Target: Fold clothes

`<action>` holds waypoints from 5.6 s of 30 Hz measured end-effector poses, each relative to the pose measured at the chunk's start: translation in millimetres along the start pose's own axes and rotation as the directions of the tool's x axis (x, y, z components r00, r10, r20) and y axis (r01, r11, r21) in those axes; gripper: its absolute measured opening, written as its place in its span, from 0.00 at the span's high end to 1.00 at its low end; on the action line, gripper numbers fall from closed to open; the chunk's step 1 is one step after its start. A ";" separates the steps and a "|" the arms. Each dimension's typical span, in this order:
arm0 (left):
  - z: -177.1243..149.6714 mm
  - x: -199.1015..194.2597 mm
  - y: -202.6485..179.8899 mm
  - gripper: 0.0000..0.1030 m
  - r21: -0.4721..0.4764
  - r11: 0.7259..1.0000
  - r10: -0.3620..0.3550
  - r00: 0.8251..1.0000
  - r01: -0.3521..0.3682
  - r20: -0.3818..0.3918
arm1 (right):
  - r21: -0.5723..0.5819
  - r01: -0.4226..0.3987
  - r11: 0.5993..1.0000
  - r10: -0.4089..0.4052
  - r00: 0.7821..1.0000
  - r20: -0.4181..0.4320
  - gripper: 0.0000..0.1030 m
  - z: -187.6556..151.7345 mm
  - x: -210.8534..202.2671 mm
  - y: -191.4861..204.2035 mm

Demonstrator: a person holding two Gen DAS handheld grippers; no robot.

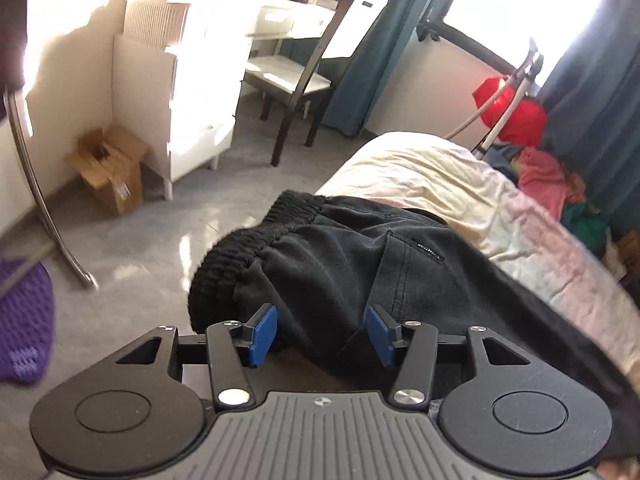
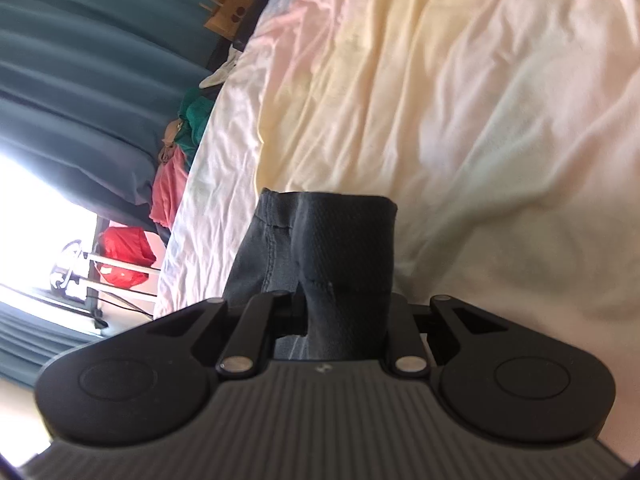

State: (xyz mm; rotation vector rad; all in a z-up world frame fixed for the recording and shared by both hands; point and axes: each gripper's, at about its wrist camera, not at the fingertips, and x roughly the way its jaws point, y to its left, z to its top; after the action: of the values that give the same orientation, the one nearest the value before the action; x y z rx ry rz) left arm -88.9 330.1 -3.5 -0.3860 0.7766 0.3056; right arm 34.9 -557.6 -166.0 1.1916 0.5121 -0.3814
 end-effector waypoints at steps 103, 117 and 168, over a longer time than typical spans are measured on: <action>-46.0 78.2 -221.7 0.03 0.280 0.944 -0.235 0.952 0.174 0.199 | -0.844 -0.537 0.005 0.143 0.835 -0.531 0.42 -454.4 -90.9 216.2; -105.3 82.1 -257.0 0.03 0.432 0.899 -0.144 0.980 0.072 0.137 | -0.922 -0.278 0.268 0.140 0.959 -0.248 0.42 -306.2 -99.1 181.0; -66.1 50.0 -29.9 0.11 -0.724 0.689 -0.069 0.998 0.048 0.000 | -0.901 -0.320 0.293 0.133 0.947 -0.293 0.42 -318.7 -96.7 153.1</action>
State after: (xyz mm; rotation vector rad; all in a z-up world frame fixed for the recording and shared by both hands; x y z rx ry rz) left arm -83.8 280.4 -76.1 -1.1747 0.6389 0.5510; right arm -18.6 -205.0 -81.6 0.0784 0.5627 0.3064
